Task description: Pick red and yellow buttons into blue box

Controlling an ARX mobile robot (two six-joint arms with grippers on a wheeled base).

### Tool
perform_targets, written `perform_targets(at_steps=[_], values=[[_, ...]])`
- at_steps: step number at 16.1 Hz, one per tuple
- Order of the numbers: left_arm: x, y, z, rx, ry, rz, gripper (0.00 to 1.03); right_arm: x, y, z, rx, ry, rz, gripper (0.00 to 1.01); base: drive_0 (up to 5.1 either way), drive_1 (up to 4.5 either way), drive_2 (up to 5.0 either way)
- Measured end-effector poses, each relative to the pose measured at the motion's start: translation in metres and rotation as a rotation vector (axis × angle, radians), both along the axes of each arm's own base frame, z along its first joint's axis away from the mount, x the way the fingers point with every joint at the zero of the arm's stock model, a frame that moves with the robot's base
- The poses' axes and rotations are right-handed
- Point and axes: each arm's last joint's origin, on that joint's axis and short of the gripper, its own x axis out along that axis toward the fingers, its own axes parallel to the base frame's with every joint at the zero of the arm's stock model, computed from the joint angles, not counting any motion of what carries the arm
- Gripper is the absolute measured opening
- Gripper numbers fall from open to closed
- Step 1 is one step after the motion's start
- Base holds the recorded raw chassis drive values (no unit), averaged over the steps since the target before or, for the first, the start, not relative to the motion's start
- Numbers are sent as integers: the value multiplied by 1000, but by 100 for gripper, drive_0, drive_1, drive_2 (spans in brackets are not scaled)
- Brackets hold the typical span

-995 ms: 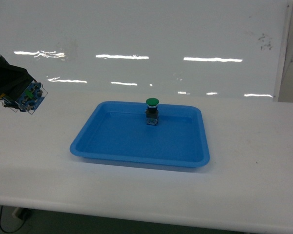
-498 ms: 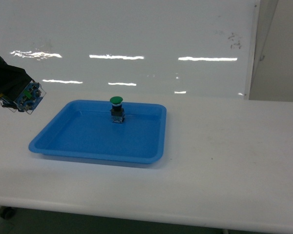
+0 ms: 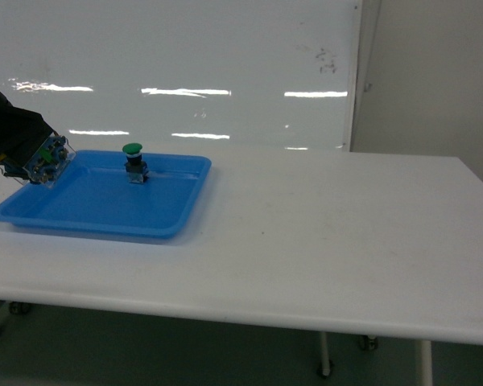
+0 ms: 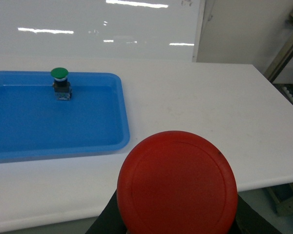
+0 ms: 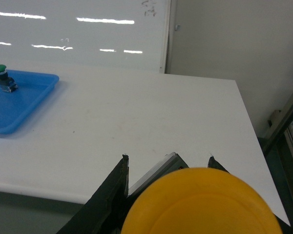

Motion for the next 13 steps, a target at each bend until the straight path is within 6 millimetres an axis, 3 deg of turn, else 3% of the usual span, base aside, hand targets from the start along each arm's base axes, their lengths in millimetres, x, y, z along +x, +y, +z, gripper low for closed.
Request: perform_targets(at_steps=[13], values=[[0, 0, 0, 0, 0, 0, 24, 0, 0, 1, 1, -4, 1, 41, 487, -286, -208]])
